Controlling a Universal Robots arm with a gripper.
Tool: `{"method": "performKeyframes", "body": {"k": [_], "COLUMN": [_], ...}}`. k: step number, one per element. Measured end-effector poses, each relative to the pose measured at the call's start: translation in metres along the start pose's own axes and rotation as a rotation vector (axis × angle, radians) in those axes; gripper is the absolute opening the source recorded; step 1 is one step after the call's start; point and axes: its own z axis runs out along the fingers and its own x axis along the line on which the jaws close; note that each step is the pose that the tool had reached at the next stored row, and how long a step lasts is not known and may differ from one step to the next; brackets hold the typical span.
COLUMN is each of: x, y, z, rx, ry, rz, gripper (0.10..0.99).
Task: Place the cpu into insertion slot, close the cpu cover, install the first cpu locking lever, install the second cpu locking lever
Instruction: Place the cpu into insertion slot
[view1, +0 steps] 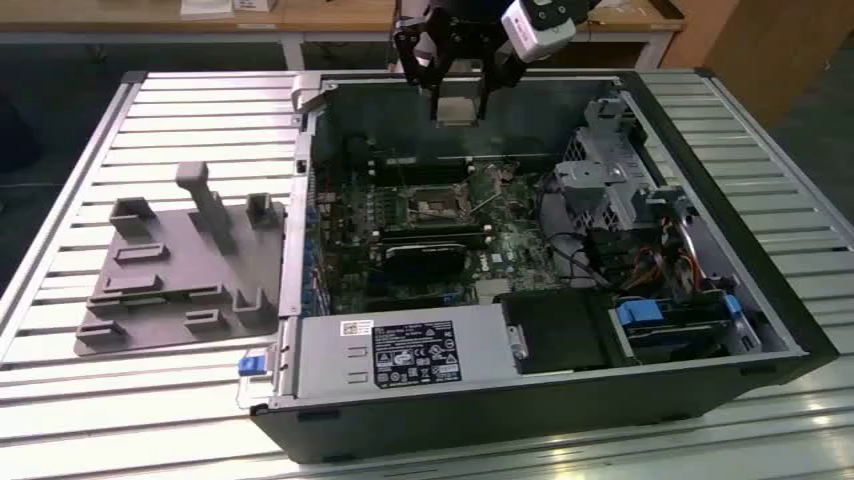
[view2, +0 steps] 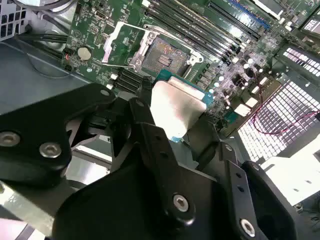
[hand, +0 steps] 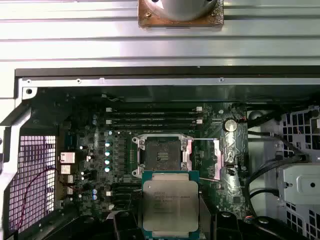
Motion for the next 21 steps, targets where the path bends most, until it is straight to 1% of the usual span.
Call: {"method": "performKeyframes", "body": {"k": [13,21], "x": [0.0000,0.0001], "y": [0.0000,-0.0010], "z": [0.0003,0.0108], "rx": [0.000,0.000], "ry": [0.0000,0.0000], "rz": [0.000,0.000], "gripper": [0.533,0.533]}}
